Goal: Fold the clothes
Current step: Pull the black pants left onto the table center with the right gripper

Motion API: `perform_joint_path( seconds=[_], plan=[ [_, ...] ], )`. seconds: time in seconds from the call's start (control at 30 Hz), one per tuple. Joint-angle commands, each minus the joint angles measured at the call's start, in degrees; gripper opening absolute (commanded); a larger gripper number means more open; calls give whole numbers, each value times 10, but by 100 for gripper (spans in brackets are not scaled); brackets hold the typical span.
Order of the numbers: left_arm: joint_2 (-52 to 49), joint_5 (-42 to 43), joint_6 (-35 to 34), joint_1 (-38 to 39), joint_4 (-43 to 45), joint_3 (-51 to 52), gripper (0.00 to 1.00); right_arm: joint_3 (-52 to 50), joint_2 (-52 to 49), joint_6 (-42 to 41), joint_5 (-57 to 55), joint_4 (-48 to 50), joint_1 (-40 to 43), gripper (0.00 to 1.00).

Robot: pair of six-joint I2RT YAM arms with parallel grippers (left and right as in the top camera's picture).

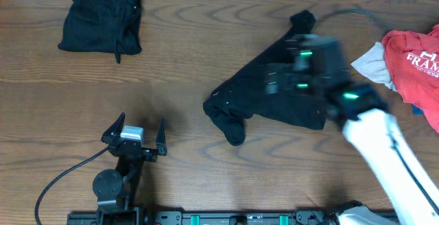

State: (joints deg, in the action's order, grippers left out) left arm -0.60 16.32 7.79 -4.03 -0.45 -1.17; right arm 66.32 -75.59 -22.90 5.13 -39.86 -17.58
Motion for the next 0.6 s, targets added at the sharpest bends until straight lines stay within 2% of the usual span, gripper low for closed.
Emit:
perform_joint_path(
  seconds=[0.0,0.13,0.23,0.57],
  plan=[
    [3,5,10,-2,-21,9,98,7,26,2,-42,-63,95,99],
    [3,5,10,-2,-21,9,98,0,14,0,-25,-140,191,99],
    [3,5,10,-2,-21,9,98,-22,0,7,15,-156,235,99],
    [3,5,10,-2,-21,9,98,-163,-9,-3,33,-43,261,99]
  ],
)
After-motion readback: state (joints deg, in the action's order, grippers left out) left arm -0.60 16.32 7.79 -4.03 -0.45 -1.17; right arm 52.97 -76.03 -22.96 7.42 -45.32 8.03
